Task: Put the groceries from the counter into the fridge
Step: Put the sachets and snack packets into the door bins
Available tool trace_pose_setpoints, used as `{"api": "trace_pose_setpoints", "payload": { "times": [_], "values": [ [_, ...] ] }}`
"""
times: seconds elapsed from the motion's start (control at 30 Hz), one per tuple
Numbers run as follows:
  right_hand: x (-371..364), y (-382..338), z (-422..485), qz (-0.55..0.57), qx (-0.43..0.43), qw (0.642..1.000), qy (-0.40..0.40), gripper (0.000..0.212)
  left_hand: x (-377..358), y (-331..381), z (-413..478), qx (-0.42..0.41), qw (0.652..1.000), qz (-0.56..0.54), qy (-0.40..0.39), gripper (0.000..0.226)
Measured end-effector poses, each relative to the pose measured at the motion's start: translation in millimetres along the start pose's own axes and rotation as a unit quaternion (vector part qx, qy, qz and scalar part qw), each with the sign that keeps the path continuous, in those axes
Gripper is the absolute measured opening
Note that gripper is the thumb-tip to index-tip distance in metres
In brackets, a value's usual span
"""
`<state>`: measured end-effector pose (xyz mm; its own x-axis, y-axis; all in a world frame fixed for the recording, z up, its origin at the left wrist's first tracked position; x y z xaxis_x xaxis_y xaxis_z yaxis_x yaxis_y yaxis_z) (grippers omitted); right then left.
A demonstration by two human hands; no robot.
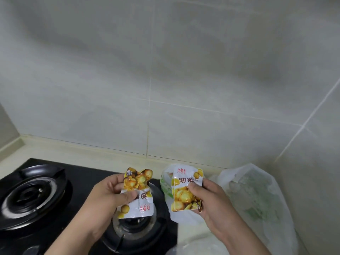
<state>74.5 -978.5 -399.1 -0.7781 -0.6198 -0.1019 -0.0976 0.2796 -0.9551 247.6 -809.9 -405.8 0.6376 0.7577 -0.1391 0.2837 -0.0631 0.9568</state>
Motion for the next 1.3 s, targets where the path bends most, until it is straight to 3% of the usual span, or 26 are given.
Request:
{"api": "trace_pose_setpoints", "payload": {
  "times": [0.2,0.53,0.87,1.3],
  "values": [
    [-69,5,-6,-0.042,0.004,0.997,-0.063,0.02,62,8,-26,-0.004,0.999,-0.003,0.039,0.026],
    [-186,14,-34,-0.085,0.017,0.972,-0.219,0.021,160,21,-111,-0.027,0.98,0.006,0.199,0.025],
    [-235,40,-104,-0.099,-0.005,0.922,-0.374,0.016,181,-12,-255,-0.035,0.9,-0.031,0.434,0.026],
    [-261,54,-250,-0.093,-0.036,0.806,-0.583,0.021,147,-30,-446,-0.079,0.795,-0.057,0.599,0.025]
  ]
}}
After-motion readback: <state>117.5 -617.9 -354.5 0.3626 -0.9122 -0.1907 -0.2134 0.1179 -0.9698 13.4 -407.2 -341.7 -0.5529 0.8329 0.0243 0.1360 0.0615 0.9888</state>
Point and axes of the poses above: each hand's wrist, its own z-axis towards the middle knuckle, its own x-axis out of the back of the hand, y = z × x, the point moved 7 cm from there along z, towards the middle knuckle, and after that the axes turned 5 degrees about y, right-handed, at the moved point
